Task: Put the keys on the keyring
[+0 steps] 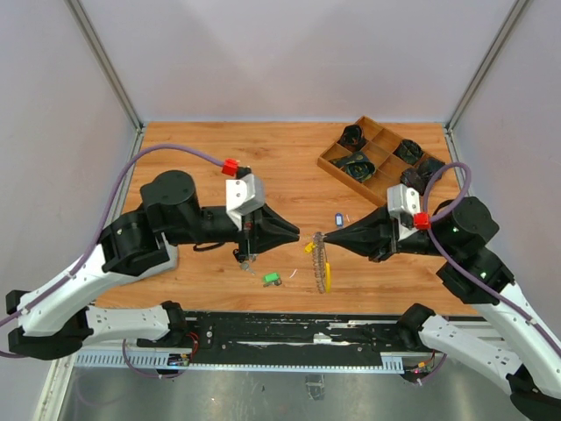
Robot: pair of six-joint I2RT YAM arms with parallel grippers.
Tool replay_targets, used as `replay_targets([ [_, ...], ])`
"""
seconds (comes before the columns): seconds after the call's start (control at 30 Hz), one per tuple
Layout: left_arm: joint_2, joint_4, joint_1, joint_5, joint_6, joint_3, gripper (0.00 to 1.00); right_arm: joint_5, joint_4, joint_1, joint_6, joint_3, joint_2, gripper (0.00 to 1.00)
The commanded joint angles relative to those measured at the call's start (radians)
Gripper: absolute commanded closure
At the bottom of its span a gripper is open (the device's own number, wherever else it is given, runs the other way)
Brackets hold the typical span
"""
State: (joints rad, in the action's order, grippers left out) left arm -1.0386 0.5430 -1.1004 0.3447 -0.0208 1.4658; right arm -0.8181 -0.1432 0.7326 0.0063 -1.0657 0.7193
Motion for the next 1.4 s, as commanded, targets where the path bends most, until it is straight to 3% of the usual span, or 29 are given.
replay_targets([
  [0.0, 0.065, -0.183, -0.008, -0.015, 0.067, -0.052, 0.82, 0.045, 0.208, 0.017, 0.125, 0.03, -0.034, 1.0],
  [0.2, 0.1, -0.321, -0.008, -0.004, 0.105, -0.104, 0.81, 0.086, 0.343, 0.017, 0.217, 0.059, -0.043, 0.99],
  [0.43, 0.055, -0.351, -0.008, 0.008, 0.098, -0.096, 0.74, 0.082, 0.414, 0.017, 0.263, 0.062, -0.032, 0.99],
  [0.87, -0.009, -0.317, -0.007, 0.015, 0.067, -0.053, 0.65, 0.071, 0.381, 0.017, 0.246, 0.05, -0.022, 0.99],
  [1.37, -0.034, -0.28, -0.007, -0.012, 0.048, -0.029, 0.66, 0.097, 0.299, 0.017, 0.202, 0.029, -0.014, 0.99],
])
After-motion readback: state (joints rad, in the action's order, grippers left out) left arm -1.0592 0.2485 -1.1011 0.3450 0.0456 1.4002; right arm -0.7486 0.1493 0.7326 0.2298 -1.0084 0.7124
